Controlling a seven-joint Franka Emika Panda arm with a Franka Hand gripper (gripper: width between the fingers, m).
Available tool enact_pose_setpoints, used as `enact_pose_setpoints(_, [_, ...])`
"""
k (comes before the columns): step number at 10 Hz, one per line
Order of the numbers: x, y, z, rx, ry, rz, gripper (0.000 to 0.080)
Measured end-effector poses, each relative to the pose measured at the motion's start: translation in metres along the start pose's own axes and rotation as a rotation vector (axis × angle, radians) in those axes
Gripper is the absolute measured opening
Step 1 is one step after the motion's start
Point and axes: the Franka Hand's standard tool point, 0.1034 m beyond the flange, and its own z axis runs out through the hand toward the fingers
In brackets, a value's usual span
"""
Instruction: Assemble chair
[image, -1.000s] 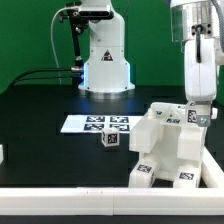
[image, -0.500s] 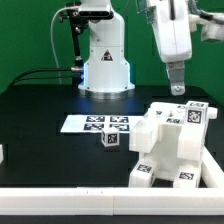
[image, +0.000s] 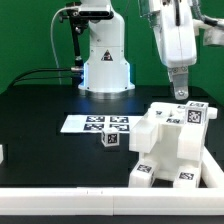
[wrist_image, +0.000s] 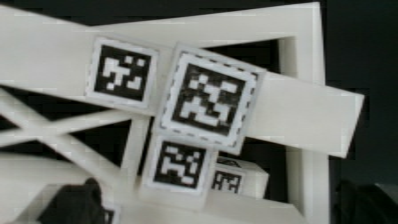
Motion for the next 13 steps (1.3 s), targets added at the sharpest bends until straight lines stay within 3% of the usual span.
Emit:
enact_pose_setpoints(3, [0.029,0.003,-0.010,0.007,0.004,-0.460,0.0649])
enact_pose_setpoints(7, [0.035,0.003,-0.009,0.008,0.016,-0.760,0.0649])
enact_pose_setpoints(9, [0.077,0.009,-0.007,-0.013,0.004,-0.898,0.0649])
enact_pose_setpoints(10, [0.105,0.017,-0.007,-0.012,-0.031,-0.839,0.0649])
enact_pose_setpoints(13, [0.104,0.016,-0.004,-0.026,-0.031,-0.806,0.0649])
